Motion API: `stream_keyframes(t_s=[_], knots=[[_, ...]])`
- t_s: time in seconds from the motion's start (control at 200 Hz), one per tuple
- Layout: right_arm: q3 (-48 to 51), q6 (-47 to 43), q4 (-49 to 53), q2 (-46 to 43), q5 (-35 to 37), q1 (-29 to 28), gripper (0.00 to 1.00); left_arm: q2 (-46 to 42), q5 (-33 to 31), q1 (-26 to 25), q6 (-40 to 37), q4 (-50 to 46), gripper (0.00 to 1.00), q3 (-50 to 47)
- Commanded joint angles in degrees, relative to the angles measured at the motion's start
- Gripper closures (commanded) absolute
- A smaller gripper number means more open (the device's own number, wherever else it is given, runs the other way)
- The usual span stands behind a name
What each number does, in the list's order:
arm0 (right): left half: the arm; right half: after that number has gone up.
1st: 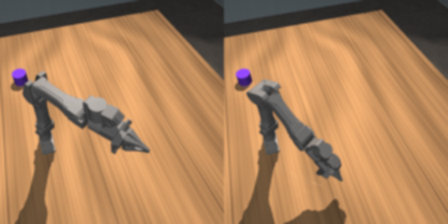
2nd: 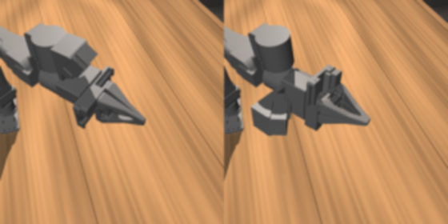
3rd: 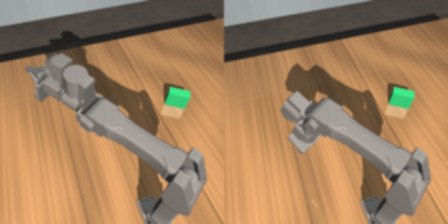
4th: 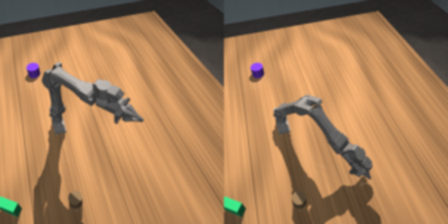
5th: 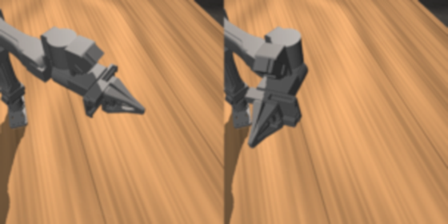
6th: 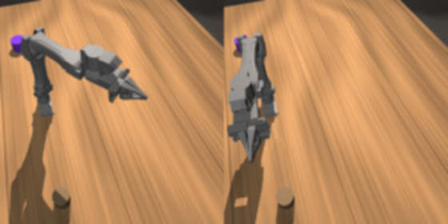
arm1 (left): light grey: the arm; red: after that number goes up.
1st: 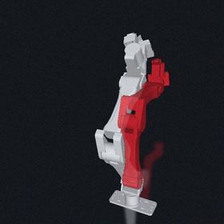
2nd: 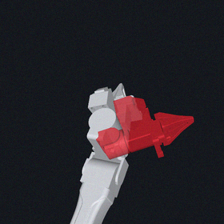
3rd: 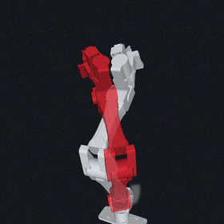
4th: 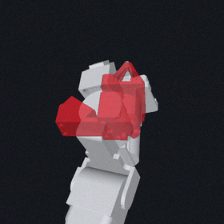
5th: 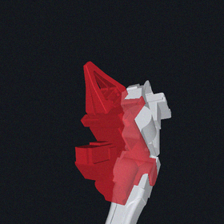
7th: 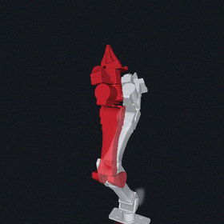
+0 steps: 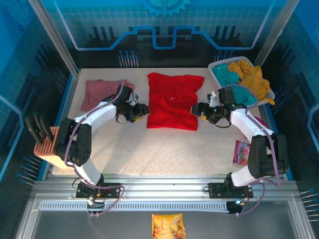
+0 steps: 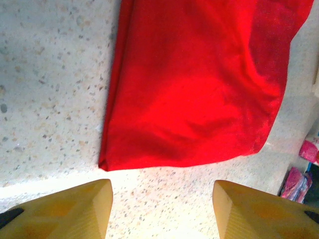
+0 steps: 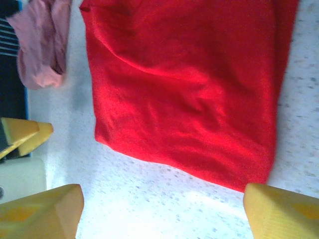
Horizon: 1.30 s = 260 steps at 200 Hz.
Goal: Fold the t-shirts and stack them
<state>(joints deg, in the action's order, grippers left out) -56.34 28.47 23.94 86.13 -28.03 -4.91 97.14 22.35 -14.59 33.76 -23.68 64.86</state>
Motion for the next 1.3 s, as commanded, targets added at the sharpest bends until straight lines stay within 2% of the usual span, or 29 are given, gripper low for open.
stream_keyframes(t_s=[0.0,0.08,0.3,0.575,1.046,1.296], knots=[[-0.05,-3.96,9.35,2.45,1.71,1.21,0.21,1.35,4.30,1.22,-2.72,-0.88,0.45,-3.06],[0.91,-4.61,9.77,3.36,3.01,1.23,0.22,2.35,6.79,2.07,-1.98,1.96,0.47,-4.63],[4.86,-3.03,4.07,5.06,3.93,0.45,0.24,6.52,6.65,2.20,-2.15,4.53,0.54,-4.28],[4.47,-0.53,-0.42,10.87,4.24,-2.34,0.28,10.74,8.59,1.97,0.09,9.68,0.61,-5.64],[1.03,3.13,-2.83,14.97,4.65,-5.80,0.35,14.92,7.20,-1.22,2.21,10.10,0.65,-1.34],[-2.24,1.96,0.40,14.33,5.45,-5.72,0.36,14.48,7.58,-1.39,2.19,8.24,0.66,1.01]])
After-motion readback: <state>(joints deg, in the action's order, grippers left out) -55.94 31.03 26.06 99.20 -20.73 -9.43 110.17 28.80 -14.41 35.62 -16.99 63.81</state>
